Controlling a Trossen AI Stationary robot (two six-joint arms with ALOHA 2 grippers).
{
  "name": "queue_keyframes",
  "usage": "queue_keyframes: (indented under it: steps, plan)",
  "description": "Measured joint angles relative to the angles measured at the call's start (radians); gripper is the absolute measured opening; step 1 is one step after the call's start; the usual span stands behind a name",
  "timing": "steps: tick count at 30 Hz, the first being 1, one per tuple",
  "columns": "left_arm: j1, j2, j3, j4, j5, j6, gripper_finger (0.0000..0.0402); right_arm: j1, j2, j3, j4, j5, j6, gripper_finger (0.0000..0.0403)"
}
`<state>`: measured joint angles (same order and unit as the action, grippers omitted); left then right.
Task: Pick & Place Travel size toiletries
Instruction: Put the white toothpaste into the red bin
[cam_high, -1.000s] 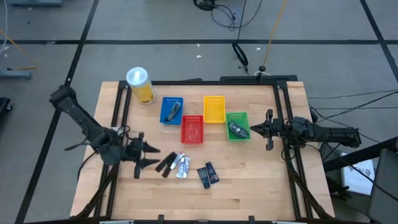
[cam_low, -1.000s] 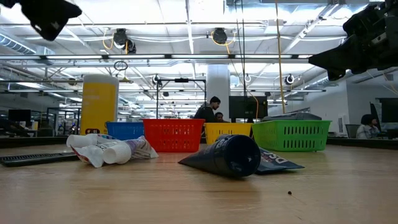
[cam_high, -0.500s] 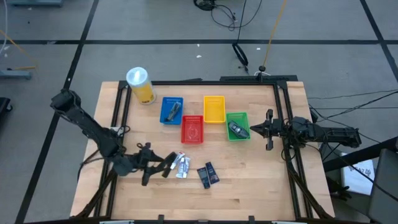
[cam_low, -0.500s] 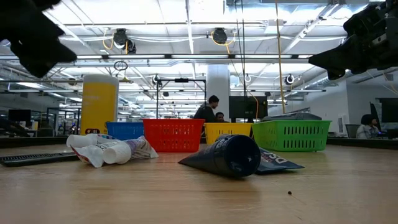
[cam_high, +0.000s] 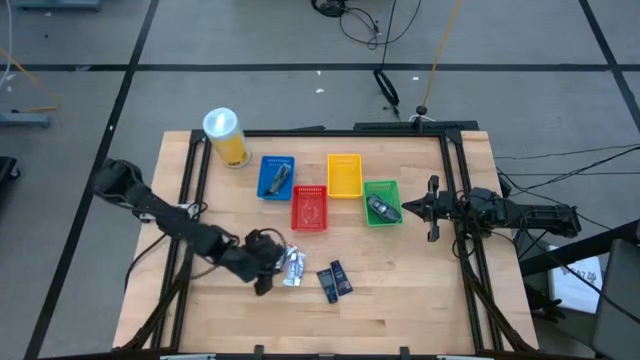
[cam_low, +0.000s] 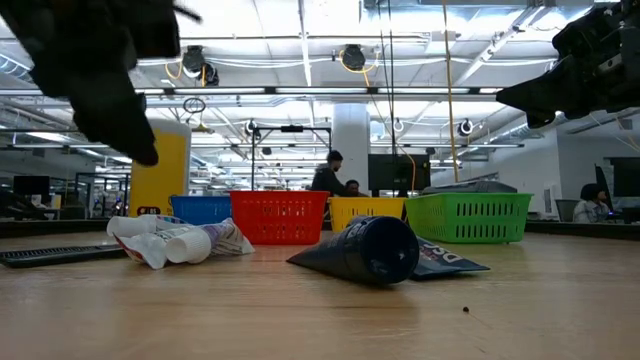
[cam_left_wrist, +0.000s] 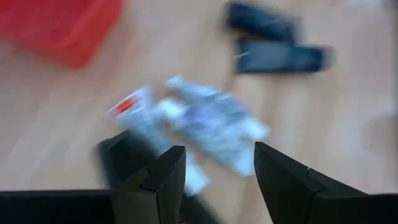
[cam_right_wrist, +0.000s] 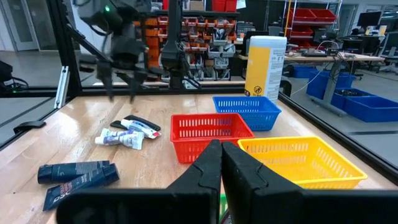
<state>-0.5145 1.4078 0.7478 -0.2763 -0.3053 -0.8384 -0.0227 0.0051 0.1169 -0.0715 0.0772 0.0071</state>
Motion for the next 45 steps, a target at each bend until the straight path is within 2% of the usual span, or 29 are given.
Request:
queue_keyframes:
  steps: [2, 5, 10, 17, 23, 34, 38, 45]
  plan:
    - [0.029, 0.025, 0.045, -0.094, 0.002, -0.067, 0.0186, 0.000, 0.000, 0.000, 0.000, 0.000, 0.000, 0.0004]
    - [0.067, 0.059, 0.080, -0.142, 0.030, -0.119, 0.0186, 0.000, 0.000, 0.000, 0.000, 0.000, 0.000, 0.0004]
    - [0.109, 0.121, 0.082, -0.137, 0.102, -0.133, 0.0186, 0.000, 0.000, 0.000, 0.000, 0.000, 0.000, 0.0004]
    - [0.145, 0.209, 0.082, -0.122, 0.149, -0.158, 0.0186, 0.000, 0.000, 0.000, 0.000, 0.000, 0.000, 0.0004]
    - [0.154, 0.255, 0.086, -0.104, 0.148, -0.166, 0.0186, 0.000, 0.000, 0.000, 0.000, 0.000, 0.000, 0.0004]
    - [0.155, 0.261, 0.085, -0.127, 0.144, -0.168, 0.0184, 0.000, 0.000, 0.000, 0.000, 0.000, 0.000, 0.0004]
    - [0.155, 0.261, 0.084, -0.145, 0.144, -0.185, 0.0154, 0.000, 0.000, 0.000, 0.000, 0.000, 0.000, 0.0004]
    - [0.156, 0.250, 0.082, -0.147, 0.148, -0.191, 0.0055, 0.000, 0.000, 0.000, 0.000, 0.000, 0.000, 0.0004]
